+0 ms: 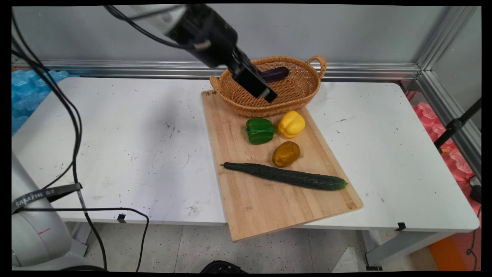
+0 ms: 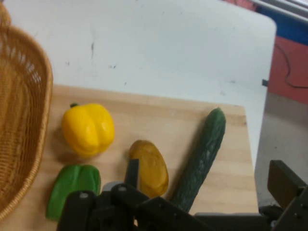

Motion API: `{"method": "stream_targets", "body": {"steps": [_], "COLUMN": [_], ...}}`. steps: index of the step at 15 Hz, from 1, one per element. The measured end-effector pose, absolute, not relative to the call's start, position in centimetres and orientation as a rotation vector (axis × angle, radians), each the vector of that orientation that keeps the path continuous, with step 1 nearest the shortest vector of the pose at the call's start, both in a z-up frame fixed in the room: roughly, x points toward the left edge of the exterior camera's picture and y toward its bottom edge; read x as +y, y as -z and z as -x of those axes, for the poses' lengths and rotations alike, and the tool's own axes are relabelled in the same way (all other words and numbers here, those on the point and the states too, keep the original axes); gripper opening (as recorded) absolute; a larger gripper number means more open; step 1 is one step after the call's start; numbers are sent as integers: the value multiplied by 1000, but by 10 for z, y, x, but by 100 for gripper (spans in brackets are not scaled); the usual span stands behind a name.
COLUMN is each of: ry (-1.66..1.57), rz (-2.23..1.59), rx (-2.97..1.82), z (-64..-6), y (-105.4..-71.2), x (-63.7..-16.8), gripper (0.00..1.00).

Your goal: Pick up the potato from the cutting board

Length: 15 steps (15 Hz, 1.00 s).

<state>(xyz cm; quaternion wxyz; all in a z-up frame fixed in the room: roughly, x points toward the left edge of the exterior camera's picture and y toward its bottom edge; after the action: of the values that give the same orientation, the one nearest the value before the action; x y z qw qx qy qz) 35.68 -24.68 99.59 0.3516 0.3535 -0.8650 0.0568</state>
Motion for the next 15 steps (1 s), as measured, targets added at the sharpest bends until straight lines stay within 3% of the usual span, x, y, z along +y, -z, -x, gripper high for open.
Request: {"method": "stream_targets", "body": {"steps": [15], "ry": [-124], "rz": [-1262], "rx": [-2336], "z": [-282], "y": [-898], "x": [-290], "gripper": [100]}}
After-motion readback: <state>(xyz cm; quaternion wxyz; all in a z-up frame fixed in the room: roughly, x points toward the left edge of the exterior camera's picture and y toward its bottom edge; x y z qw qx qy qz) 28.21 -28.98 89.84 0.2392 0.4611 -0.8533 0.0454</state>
